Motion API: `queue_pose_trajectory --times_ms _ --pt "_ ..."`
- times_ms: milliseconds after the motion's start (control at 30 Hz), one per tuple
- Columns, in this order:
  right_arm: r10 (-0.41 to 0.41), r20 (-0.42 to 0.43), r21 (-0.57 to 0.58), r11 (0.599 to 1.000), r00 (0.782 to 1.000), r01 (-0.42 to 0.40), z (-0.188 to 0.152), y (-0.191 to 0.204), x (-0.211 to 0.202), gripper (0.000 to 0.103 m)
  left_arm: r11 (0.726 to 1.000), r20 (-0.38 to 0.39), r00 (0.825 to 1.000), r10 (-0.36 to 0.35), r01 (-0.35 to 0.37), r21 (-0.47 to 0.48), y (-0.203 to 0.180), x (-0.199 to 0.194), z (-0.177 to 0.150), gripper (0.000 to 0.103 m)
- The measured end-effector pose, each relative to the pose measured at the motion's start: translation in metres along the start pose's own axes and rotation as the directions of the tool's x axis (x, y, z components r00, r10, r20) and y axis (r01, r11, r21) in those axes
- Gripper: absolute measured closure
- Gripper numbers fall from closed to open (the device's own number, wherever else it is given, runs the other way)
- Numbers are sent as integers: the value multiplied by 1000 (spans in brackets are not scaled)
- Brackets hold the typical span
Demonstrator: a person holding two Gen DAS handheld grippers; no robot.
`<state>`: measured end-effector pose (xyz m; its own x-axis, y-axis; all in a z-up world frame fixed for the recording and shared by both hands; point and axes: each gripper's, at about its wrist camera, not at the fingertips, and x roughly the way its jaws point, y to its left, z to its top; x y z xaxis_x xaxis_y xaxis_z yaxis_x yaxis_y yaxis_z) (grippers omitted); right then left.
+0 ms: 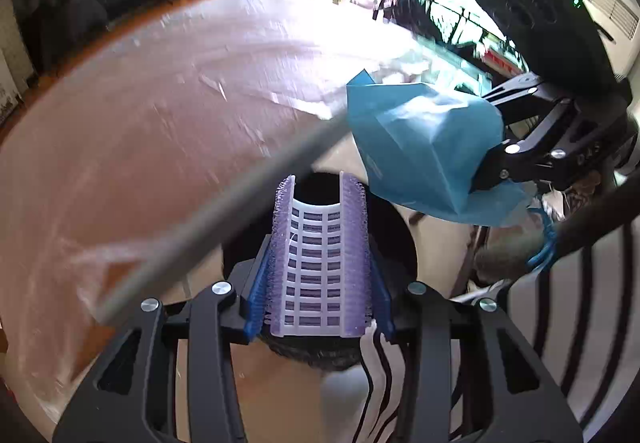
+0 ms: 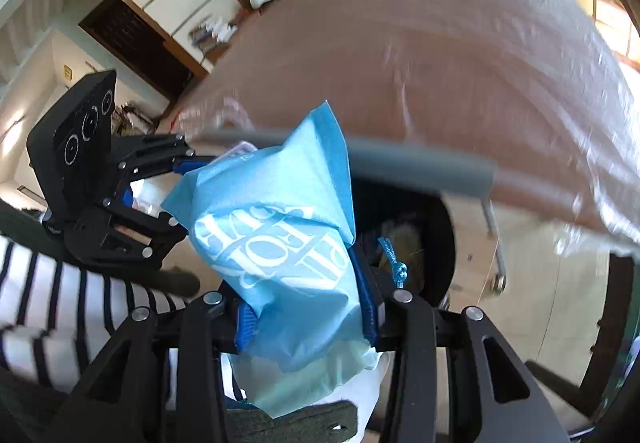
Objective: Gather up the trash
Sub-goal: 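Carry the rack and blue bag over the black bin with both tools, then open the left tool over the bin while the right tool releases the blue bag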
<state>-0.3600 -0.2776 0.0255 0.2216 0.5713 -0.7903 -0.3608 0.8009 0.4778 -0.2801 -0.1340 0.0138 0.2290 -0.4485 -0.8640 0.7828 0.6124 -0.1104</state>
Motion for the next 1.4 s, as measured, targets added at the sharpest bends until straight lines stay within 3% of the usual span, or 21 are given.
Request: queue_pose_trajectory --times_ms 200,433,733,1033,1100,1133,1167,1300,1400 --pt "-52 -94 21 998 994 55 -14 -10 41 63 1000 -108 994 22 -22 -7 0 40 -21 59" --pt "-156 -165 53 985 974 166 -17 -24 89 63 995 -169 982 83 -91 -41 6 83 -29 59" --pt "-228 -187 84 965 955 247 -27 -29 114 63 986 -193 969 152 -162 -39 6 110 -22 59" --pt "-243 -194 104 958 950 266 -27 -36 123 61 983 -188 967 170 -179 -36 14 116 -20 58" --pt "-251 -182 118 954 951 274 -26 -37 121 51 981 -182 967 176 -187 -42 15 117 -19 46" --pt "-247 -178 129 954 953 271 -26 -38 119 40 983 -181 970 161 -174 -55 17 116 -19 28" --pt "-240 -177 136 955 955 265 -26 -39 119 36 986 -173 975 140 -154 -72 19 112 -20 25" --pt "-232 -192 118 959 954 257 -29 -37 103 35 989 -188 977 95 -115 -98 22 96 -23 25" --pt "-232 -197 89 963 953 253 -29 -27 77 35 991 -139 987 82 -96 -96 19 57 -19 25"
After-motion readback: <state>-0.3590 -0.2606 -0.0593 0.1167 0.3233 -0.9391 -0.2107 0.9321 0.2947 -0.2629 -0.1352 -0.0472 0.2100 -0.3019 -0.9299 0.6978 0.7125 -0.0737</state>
